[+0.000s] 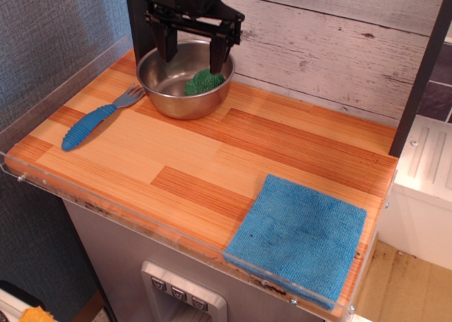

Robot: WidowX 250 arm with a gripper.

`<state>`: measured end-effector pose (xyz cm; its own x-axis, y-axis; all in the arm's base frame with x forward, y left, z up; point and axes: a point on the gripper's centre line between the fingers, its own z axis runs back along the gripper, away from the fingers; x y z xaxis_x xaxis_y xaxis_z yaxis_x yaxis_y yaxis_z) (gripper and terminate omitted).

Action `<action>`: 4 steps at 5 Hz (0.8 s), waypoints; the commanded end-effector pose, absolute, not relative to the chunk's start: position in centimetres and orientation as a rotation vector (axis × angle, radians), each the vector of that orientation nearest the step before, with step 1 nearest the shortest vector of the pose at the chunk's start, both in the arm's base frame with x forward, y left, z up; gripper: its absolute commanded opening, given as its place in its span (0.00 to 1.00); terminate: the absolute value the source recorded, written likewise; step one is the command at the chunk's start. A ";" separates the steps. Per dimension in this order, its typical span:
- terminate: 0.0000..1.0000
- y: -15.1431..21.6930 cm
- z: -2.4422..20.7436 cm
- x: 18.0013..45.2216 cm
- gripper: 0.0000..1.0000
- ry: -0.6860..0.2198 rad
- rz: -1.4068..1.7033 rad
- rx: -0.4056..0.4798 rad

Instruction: Take the green vegetable and put it on the blue towel

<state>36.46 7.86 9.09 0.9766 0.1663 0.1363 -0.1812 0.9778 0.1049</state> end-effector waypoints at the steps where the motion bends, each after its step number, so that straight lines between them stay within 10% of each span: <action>1: 0.00 10.2 9.2 38.4 1.00 -0.141 0.231 0.145; 4: 0.00 12.3 6.3 39.8 1.00 -0.058 0.269 0.141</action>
<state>39.57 11.44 4.27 0.9673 0.2528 0.0221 -0.2535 0.9587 0.1289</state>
